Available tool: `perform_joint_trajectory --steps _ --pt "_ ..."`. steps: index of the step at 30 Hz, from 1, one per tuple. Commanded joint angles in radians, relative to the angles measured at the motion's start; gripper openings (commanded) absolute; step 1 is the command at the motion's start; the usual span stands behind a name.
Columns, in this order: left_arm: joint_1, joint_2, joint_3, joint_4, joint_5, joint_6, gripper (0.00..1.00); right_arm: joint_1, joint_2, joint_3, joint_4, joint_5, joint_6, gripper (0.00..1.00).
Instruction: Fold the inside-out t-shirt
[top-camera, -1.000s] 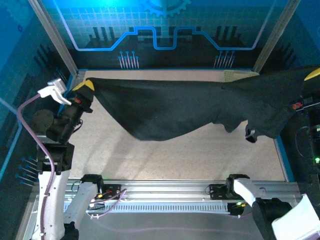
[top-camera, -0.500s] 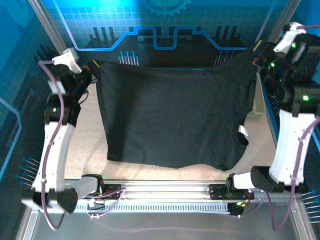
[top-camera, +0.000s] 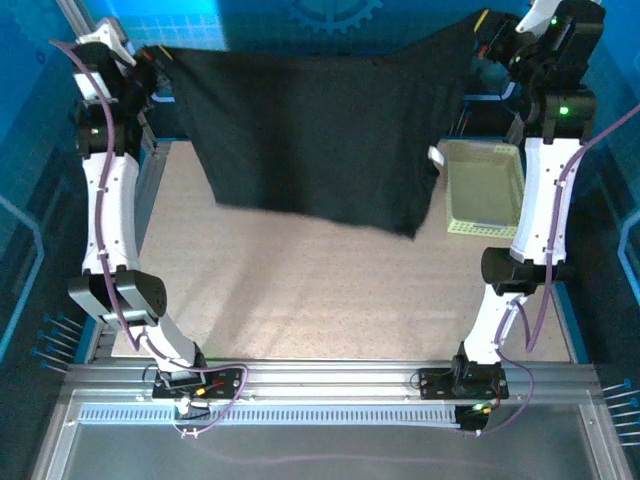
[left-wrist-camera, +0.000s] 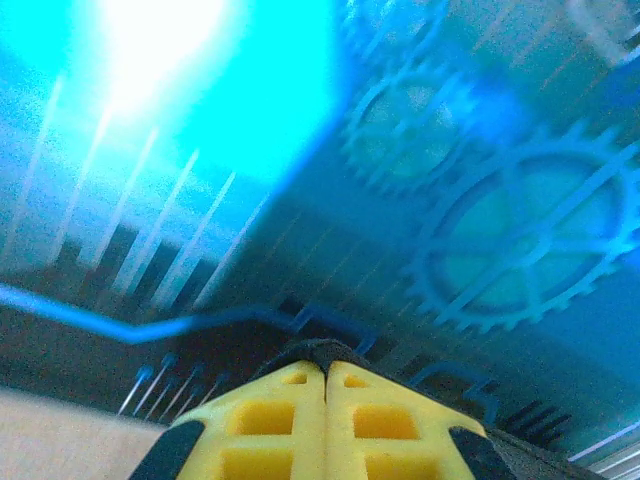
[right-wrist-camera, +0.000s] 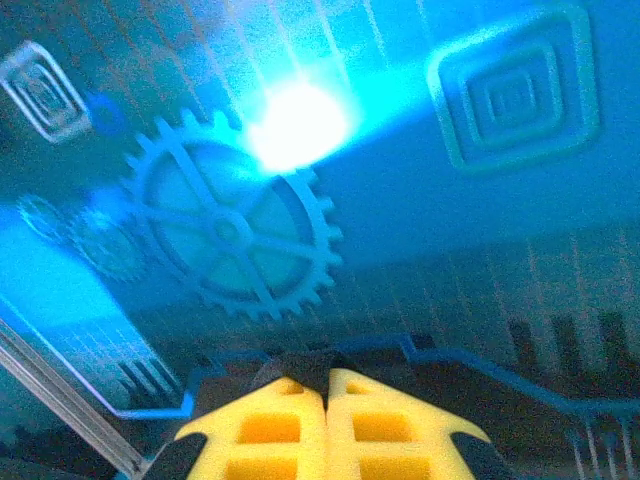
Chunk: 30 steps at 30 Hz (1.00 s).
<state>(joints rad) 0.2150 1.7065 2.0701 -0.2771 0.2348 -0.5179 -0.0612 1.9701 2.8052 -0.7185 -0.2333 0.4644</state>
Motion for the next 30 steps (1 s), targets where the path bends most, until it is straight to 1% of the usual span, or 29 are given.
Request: perform_joint_trajectory --steps 1,3,5,7,9,10,12,15,17,19,22,24,27,30 --pt "0.025 0.003 0.114 0.111 0.086 -0.031 0.0 -0.034 -0.031 0.058 0.198 -0.044 0.074 0.0" --pt "0.032 -0.011 0.097 0.153 0.106 -0.036 0.0 -0.038 -0.057 0.016 0.245 -0.044 0.082 0.0" --pt "0.033 -0.044 0.03 0.205 0.128 -0.03 0.0 -0.038 -0.083 -0.029 0.26 -0.054 0.069 0.0" --pt "0.034 -0.089 -0.075 0.254 0.145 -0.022 0.0 -0.037 -0.105 -0.069 0.228 -0.083 0.052 0.0" --pt "0.035 -0.152 -0.215 0.308 0.152 -0.021 0.0 -0.033 -0.139 -0.135 0.171 -0.119 0.03 0.0" --pt "0.035 -0.188 -0.3 0.356 0.162 -0.023 0.0 -0.028 -0.17 -0.204 0.155 -0.13 0.02 0.0" --pt "0.035 -0.244 -0.447 0.423 0.184 -0.027 0.0 -0.013 -0.26 -0.423 0.172 -0.147 -0.005 0.0" --pt "0.036 -0.328 -0.668 0.495 0.232 -0.034 0.0 0.016 -0.448 -0.823 0.265 -0.123 -0.027 0.0" --pt "0.035 -0.38 -0.802 0.542 0.274 -0.052 0.0 0.022 -0.586 -1.078 0.314 -0.091 -0.011 0.0" --pt "0.032 -0.42 -0.915 0.559 0.318 -0.072 0.0 0.02 -0.689 -1.265 0.315 -0.07 0.001 0.0" --pt "0.013 -0.507 -1.093 0.58 0.344 -0.123 0.0 0.014 -0.807 -1.472 0.241 -0.025 0.022 0.0" --pt "-0.014 -0.575 -1.21 0.571 0.334 -0.139 0.0 0.004 -0.871 -1.584 0.174 0.018 0.051 0.0" --pt "-0.057 -0.698 -1.378 0.477 0.279 -0.133 0.0 -0.017 -0.951 -1.741 0.08 0.052 0.081 0.0" --pt "-0.066 -0.841 -1.514 0.318 0.233 -0.141 0.0 -0.062 -1.025 -1.879 0.005 0.026 0.093 0.0"
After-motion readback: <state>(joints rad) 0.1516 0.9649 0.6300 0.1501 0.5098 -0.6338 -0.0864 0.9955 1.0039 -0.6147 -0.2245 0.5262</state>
